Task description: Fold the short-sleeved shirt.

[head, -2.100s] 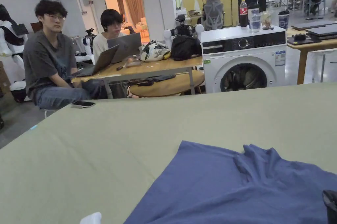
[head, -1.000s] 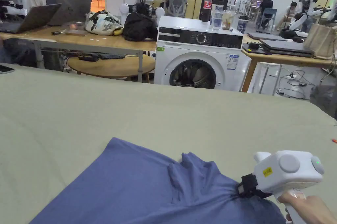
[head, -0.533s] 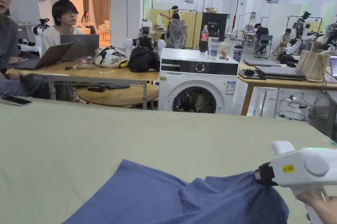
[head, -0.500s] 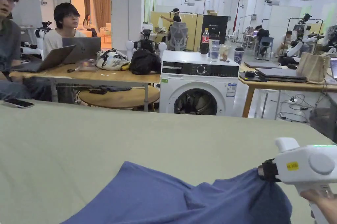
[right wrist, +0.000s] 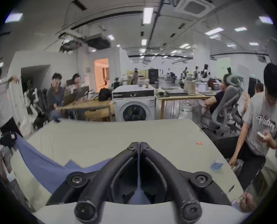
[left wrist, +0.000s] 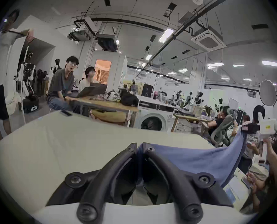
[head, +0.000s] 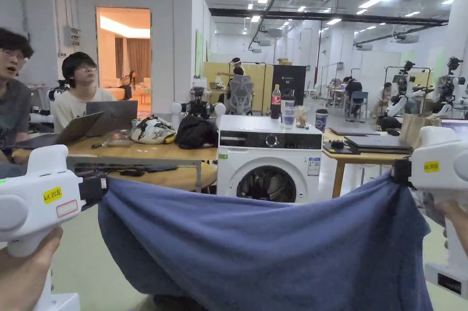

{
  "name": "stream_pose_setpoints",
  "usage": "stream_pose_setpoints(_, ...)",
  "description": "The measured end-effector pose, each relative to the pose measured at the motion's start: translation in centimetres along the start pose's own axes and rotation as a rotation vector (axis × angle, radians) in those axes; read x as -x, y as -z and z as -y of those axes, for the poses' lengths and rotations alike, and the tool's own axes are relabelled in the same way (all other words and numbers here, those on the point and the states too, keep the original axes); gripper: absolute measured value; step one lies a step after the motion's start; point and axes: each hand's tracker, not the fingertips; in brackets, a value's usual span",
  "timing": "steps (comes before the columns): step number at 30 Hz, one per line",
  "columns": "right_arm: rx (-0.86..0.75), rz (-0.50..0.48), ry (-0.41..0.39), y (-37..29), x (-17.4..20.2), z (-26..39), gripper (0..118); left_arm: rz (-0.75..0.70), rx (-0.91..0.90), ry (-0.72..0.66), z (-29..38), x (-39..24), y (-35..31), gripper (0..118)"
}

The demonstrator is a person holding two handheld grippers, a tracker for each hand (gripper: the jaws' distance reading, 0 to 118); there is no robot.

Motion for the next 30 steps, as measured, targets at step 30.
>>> stream_pose_setpoints(30,-0.276,0.069,-0.071,7.8,6.9,-20.8,0,-0.199,-0.105,0.222,-17.9,-1.2,13.7,0)
